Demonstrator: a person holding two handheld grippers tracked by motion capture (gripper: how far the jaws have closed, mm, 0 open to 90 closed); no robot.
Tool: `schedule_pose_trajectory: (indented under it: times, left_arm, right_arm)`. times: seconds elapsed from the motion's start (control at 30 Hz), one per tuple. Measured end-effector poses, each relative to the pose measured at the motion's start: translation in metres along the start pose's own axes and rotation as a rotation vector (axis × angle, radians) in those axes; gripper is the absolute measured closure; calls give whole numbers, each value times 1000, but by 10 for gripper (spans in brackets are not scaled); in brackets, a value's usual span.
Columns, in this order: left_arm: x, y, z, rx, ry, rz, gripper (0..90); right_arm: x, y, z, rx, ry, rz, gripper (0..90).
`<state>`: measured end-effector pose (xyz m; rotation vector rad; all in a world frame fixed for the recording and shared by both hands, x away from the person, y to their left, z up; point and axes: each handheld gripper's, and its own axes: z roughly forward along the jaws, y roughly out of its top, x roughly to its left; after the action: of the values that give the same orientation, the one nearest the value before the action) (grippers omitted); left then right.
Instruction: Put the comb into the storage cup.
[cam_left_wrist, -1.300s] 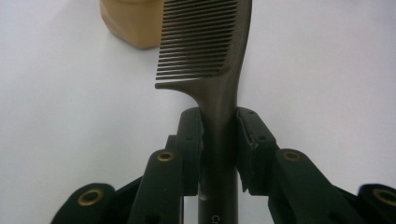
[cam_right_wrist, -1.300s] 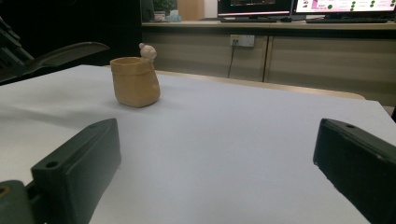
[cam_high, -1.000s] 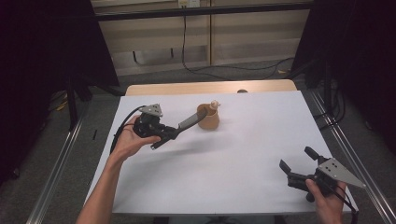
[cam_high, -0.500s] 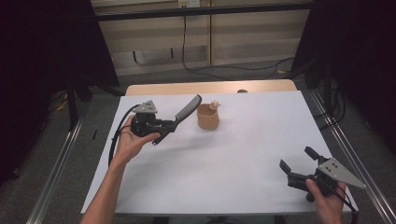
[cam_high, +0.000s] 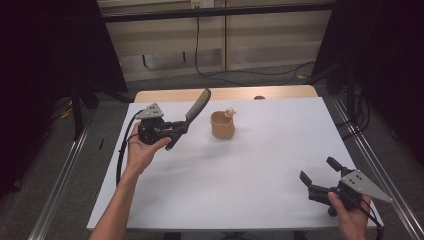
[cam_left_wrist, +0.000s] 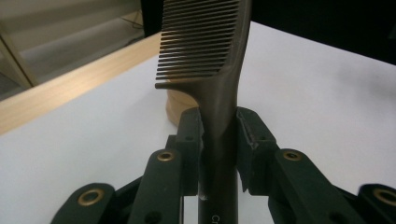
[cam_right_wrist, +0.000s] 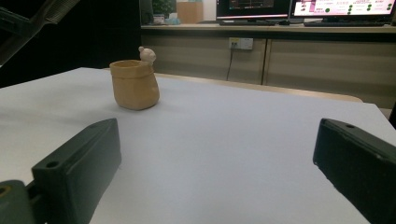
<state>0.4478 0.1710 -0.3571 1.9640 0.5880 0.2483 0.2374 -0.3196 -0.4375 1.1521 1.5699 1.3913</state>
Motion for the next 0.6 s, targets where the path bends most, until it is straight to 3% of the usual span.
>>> schedule_pose_trajectory:
  times: [0.3,0.6]
  left_arm:
    - [2,2,1,-89,32,-5,728]
    - [1,7,8,-190,63,-38,727]
  right_arm:
    - [0,0,0,2,1,1,2]
    - [-1,0,0,0,0,3,2]
